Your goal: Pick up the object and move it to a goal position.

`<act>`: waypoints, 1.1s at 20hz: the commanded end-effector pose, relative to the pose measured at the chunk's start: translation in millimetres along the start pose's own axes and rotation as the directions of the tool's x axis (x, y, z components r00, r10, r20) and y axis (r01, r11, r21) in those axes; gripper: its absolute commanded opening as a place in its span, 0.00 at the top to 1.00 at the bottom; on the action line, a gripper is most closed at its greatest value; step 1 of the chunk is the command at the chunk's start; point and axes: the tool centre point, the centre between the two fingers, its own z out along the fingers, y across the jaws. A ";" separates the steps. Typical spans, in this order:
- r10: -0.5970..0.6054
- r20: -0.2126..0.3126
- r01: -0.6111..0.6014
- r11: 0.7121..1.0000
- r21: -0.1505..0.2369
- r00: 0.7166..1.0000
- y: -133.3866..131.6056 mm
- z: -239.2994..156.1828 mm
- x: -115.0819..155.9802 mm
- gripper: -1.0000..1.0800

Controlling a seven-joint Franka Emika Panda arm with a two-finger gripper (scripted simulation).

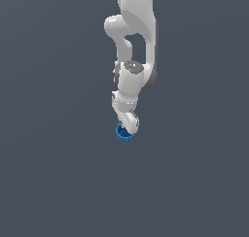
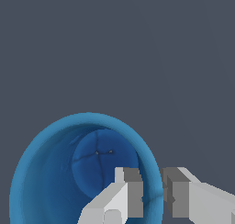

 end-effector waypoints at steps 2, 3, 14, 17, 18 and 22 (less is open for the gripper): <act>0.001 -0.001 -0.001 1.000 0.003 1.000 -16.7 -19.3 -25.9 1.00; 0.001 -0.001 -0.001 1.000 0.003 1.000 -21.9 -25.2 -34.7 1.00; 0.001 -0.003 -0.001 1.000 0.003 1.000 -71.5 -80.2 -113.8 1.00; 0.001 -0.002 -0.001 1.000 0.003 1.000 -80.4 -89.0 -126.9 1.00; 0.001 -0.002 -0.001 1.000 0.003 1.000 -82.5 -91.3 -130.1 1.00; 0.001 -0.002 -0.001 1.000 0.002 1.000 -87.3 -95.6 -136.5 1.00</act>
